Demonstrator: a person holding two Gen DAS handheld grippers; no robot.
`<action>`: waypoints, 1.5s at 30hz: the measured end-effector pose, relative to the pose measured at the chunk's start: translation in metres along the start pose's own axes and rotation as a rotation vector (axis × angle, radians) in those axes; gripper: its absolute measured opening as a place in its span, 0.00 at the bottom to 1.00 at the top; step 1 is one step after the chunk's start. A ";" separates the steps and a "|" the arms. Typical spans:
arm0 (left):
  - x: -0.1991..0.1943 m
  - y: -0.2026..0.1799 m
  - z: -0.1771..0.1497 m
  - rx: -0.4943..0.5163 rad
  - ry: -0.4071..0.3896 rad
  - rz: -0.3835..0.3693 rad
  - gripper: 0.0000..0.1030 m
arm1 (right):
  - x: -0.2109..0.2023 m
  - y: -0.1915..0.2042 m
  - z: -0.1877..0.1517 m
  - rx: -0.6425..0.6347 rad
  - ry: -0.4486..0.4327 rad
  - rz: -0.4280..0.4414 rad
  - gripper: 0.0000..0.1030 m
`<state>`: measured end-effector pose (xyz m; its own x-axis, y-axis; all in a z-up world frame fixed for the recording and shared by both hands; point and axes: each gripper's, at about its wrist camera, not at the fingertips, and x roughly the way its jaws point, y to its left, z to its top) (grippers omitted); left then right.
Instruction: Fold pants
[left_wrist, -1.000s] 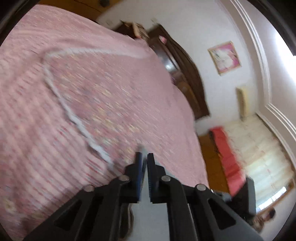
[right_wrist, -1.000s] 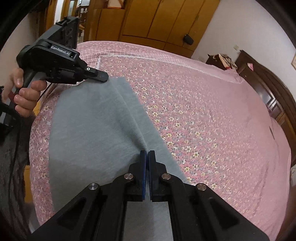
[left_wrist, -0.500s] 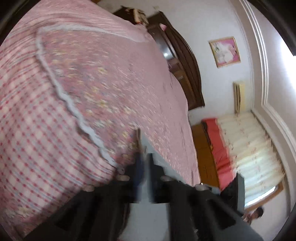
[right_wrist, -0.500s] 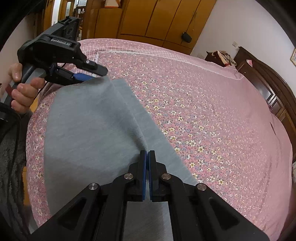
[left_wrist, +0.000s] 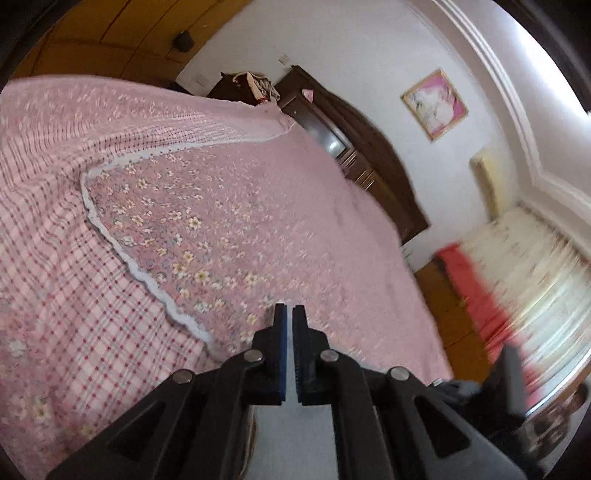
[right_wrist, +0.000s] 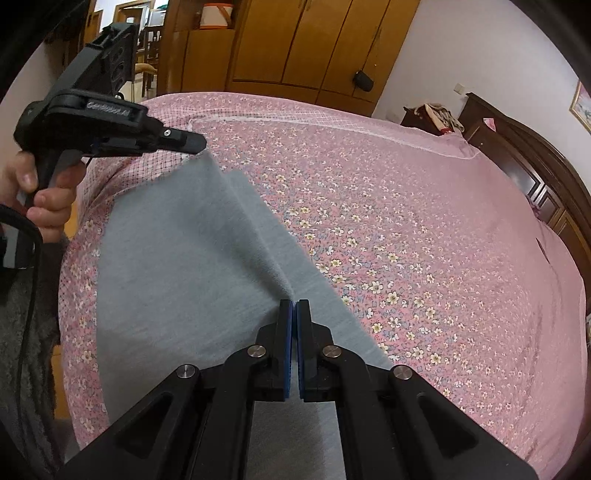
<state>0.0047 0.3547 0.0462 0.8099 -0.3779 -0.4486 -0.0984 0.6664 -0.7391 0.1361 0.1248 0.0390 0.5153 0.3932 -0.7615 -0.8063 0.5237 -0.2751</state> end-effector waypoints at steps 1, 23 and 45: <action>0.003 0.003 0.002 -0.016 0.011 -0.019 0.01 | 0.001 0.000 0.000 -0.005 0.003 -0.002 0.03; -0.002 0.000 0.001 0.087 0.037 -0.038 0.02 | 0.013 -0.002 -0.009 0.011 0.023 0.032 0.03; 0.011 -0.026 0.025 0.085 -0.010 -0.102 0.02 | -0.004 -0.019 -0.016 0.085 -0.049 0.195 0.19</action>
<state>0.0307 0.3492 0.0733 0.8192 -0.4401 -0.3677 0.0336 0.6769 -0.7353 0.1451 0.1012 0.0380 0.3668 0.5289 -0.7654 -0.8658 0.4950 -0.0728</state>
